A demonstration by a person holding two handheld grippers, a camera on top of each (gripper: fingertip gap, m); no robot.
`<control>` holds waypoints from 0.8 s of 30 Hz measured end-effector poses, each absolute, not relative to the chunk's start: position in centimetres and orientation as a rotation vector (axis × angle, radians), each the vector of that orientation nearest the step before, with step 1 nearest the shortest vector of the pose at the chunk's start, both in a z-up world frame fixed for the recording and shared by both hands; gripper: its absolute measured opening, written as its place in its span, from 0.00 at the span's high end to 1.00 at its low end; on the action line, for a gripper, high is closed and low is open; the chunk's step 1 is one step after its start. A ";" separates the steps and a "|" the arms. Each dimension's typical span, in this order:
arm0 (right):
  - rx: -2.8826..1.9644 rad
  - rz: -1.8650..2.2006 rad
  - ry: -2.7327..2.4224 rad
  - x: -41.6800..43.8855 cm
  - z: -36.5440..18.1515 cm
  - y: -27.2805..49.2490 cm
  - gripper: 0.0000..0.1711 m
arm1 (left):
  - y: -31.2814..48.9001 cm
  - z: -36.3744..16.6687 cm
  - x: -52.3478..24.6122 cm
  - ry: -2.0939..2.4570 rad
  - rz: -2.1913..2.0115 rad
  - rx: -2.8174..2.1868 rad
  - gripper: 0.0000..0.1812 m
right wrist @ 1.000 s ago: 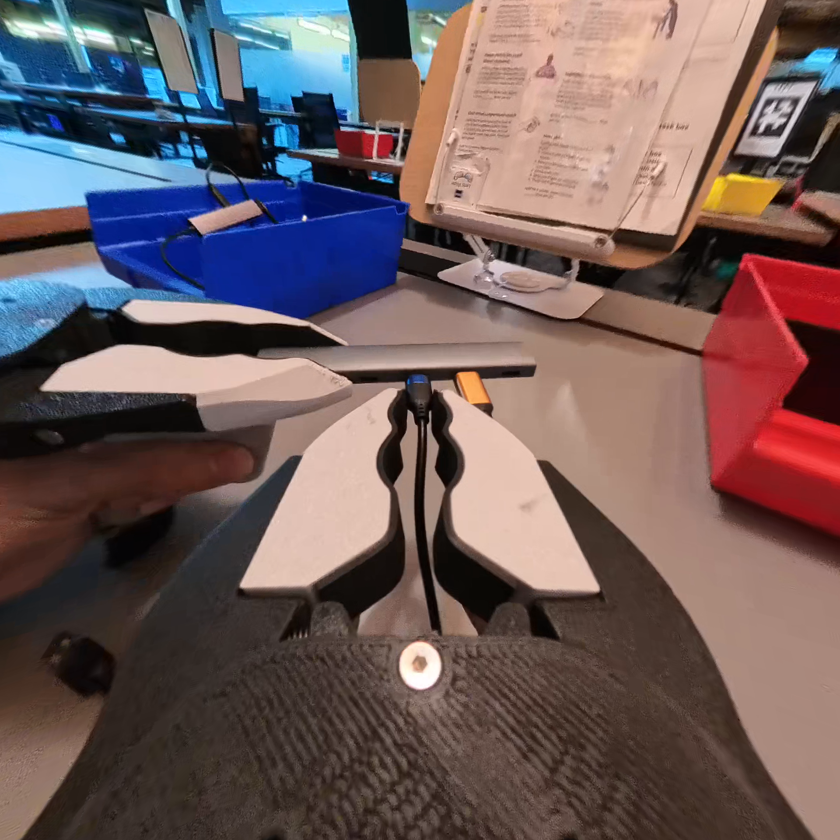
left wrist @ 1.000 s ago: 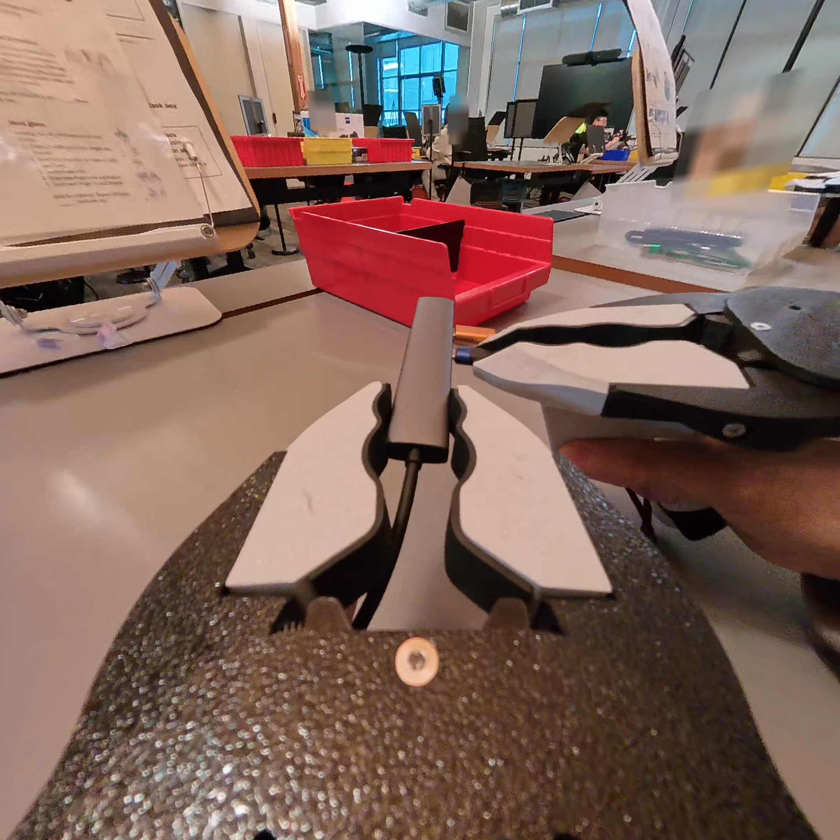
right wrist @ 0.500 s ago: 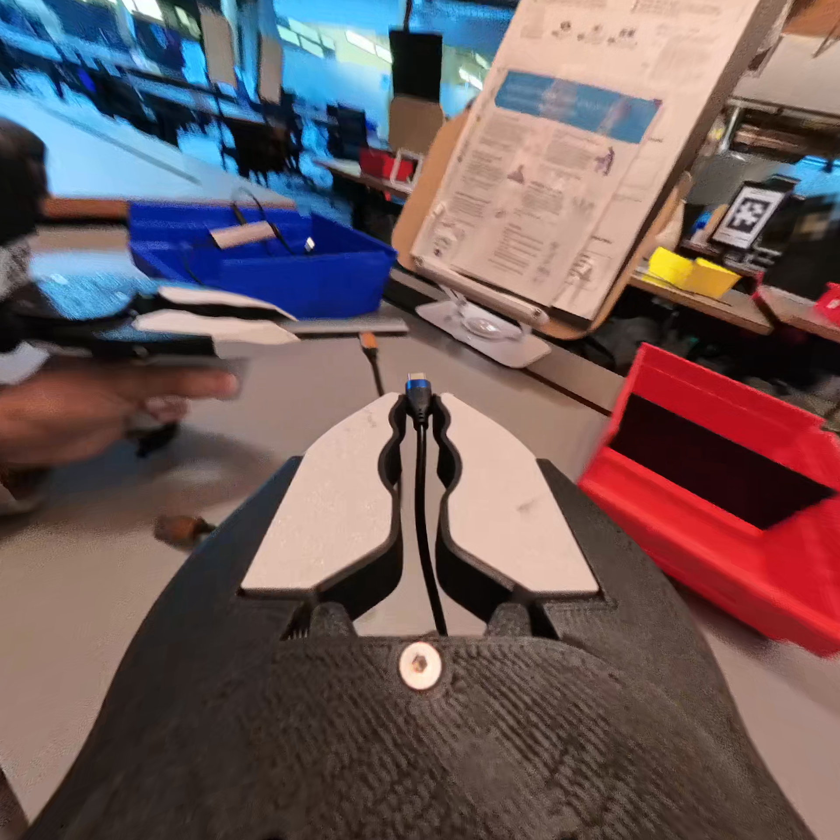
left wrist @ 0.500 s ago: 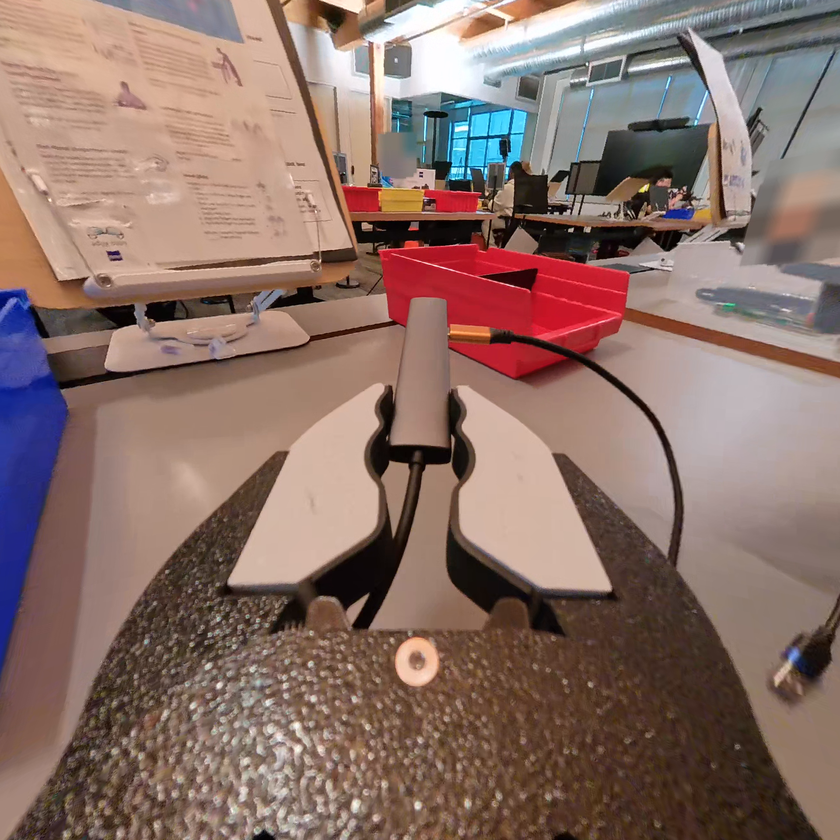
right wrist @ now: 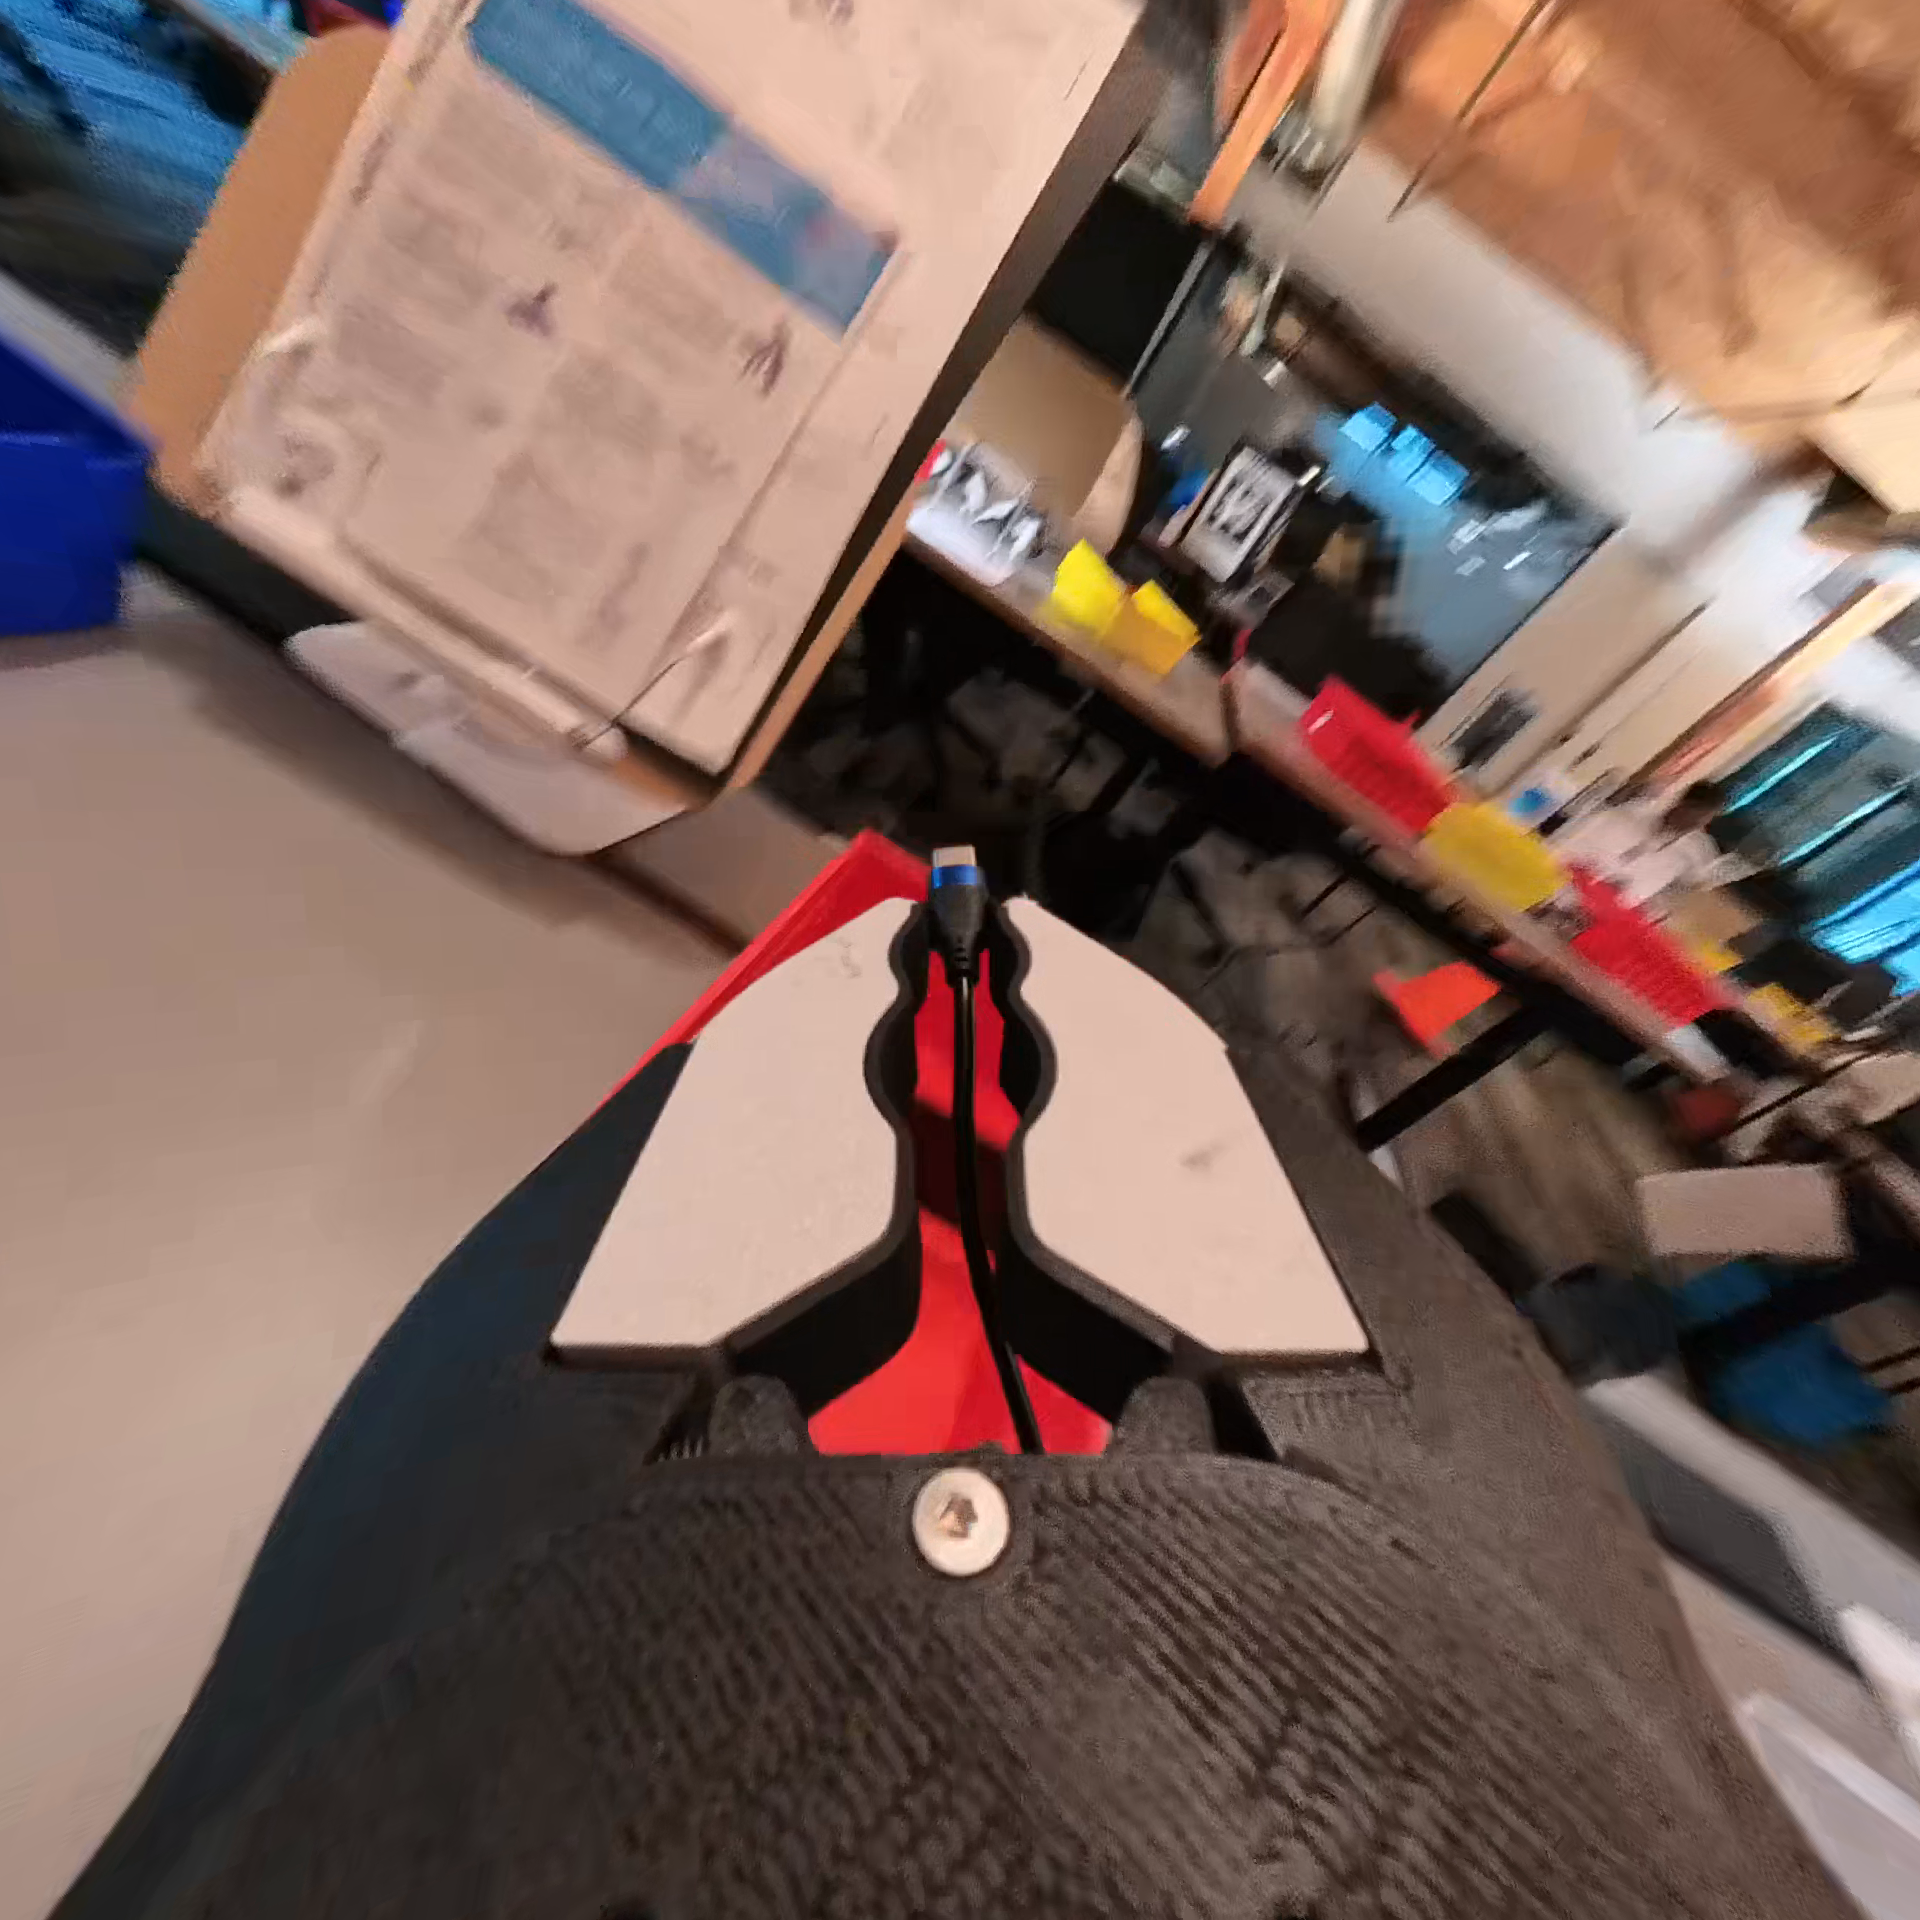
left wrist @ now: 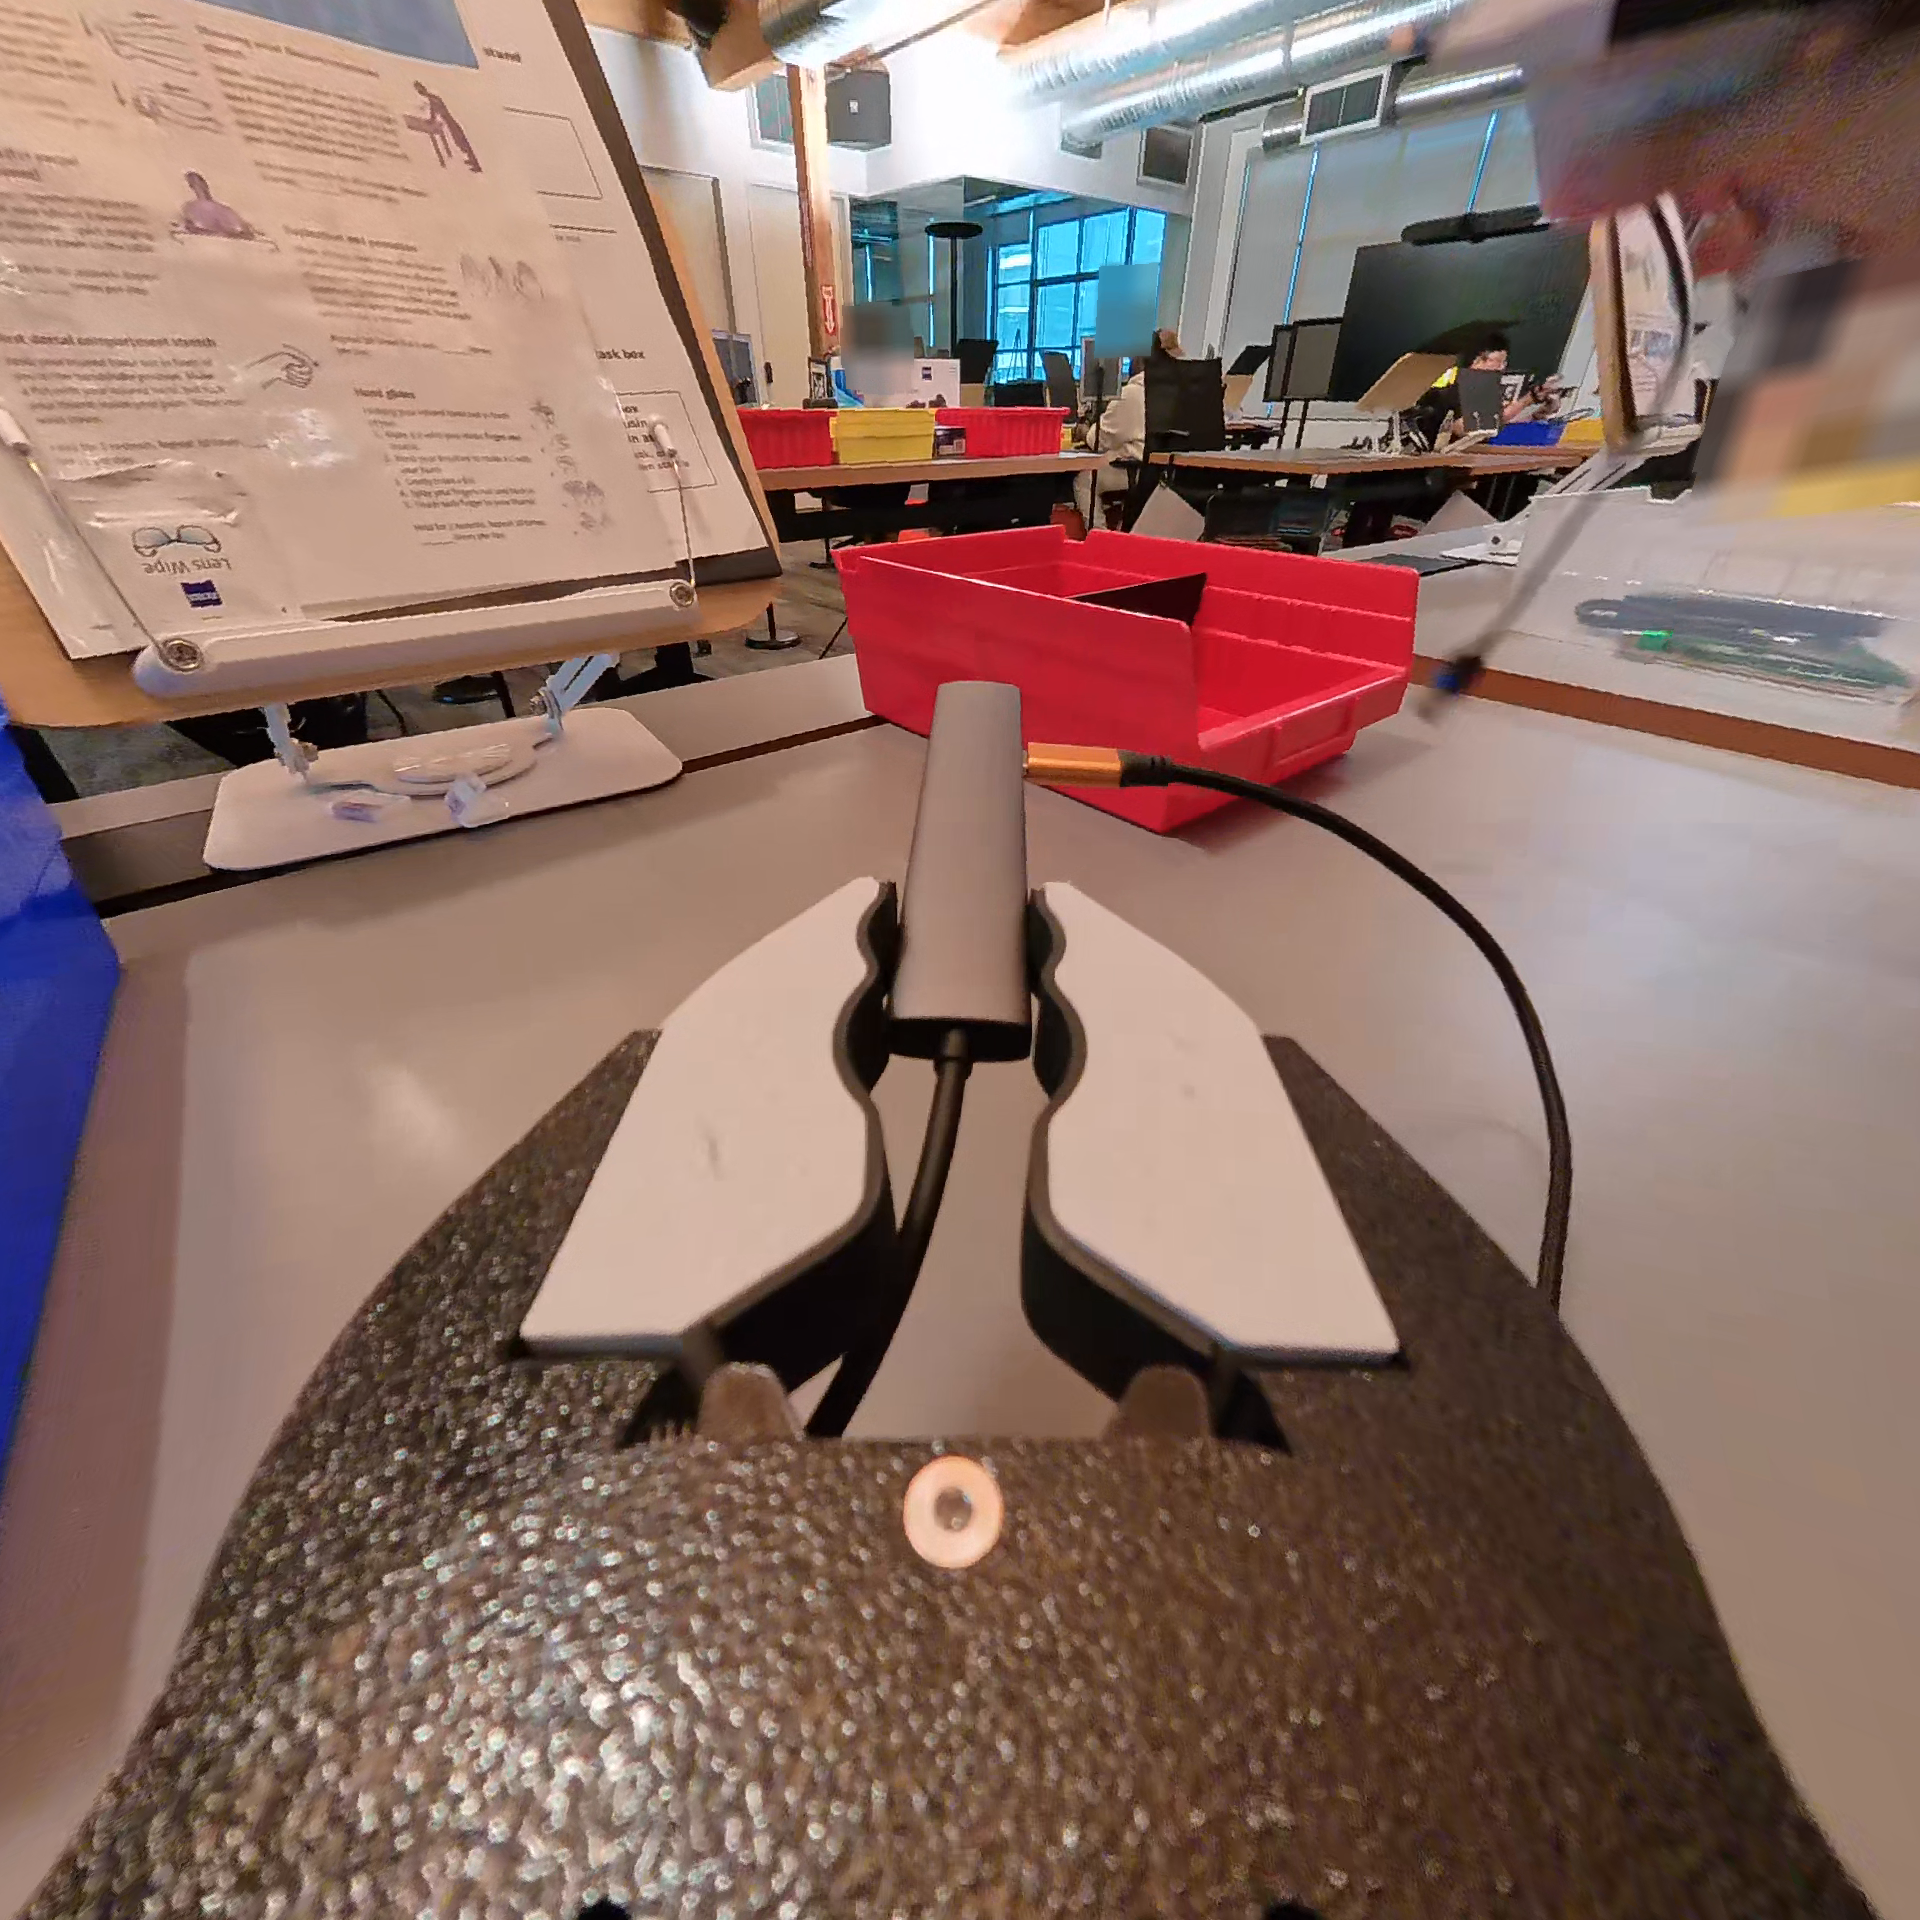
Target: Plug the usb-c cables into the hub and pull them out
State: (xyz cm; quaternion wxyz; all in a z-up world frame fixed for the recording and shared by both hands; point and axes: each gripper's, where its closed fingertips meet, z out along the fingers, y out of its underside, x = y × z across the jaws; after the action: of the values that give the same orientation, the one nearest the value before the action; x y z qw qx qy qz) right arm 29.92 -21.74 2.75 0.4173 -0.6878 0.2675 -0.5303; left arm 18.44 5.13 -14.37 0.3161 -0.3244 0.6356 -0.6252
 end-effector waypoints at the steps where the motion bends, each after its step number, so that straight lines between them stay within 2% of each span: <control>1: -1.696 -1.403 0.640 31.5 4.5 -22.1 0.94 | 5.1 -14.4 18.4 1.674 -1.645 -0.851 0.88; 3: -1.617 -1.495 0.612 34.6 6.6 -22.9 0.94 | 5.0 -14.4 18.4 1.682 -1.641 -0.845 0.88; 5: -1.584 -1.455 0.630 37.5 5.6 -23.3 0.93 | 4.9 -14.5 18.5 1.688 -1.639 -0.843 0.88; 11: -1.662 -1.135 0.763 41.7 -6.4 -21.2 0.94 | 4.8 -14.4 18.4 1.690 -1.654 -0.839 0.88; 16: -1.993 -1.153 0.891 42.4 -13.8 -23.8 0.93 | 4.7 -14.4 18.4 1.698 -1.661 -0.834 0.88; 17: -2.057 -1.137 0.940 42.3 -14.7 -24.8 0.89 | 4.7 -14.4 18.4 1.699 -1.663 -0.834 0.88; 18: -2.076 -1.135 0.989 42.1 -14.8 -25.8 0.79 | 4.7 -14.4 18.4 1.699 -1.669 -0.830 0.88; 20: -1.943 -1.132 1.106 41.2 -13.1 -26.9 0.50 | 4.6 -14.3 18.4 1.699 -1.679 -0.829 0.88; 21: -1.829 -1.083 1.155 40.1 -11.7 -26.7 0.44 | 4.6 -14.3 18.4 1.698 -1.683 -0.828 0.88; 22: -1.706 -0.984 1.128 38.4 -10.1 -25.0 0.46 | 4.6 -14.3 18.4 1.699 -1.685 -0.829 0.88; 24: -1.542 -0.788 0.972 33.1 -7.6 -20.0 0.57 | 4.5 -14.4 18.5 1.705 -1.681 -0.832 0.88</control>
State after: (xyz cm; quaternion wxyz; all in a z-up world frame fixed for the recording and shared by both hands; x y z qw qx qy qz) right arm 33.15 -20.02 -7.57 0.5463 -0.6503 0.4100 -0.3325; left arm 18.49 4.54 -14.36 0.2988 -0.3132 0.6418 -0.6330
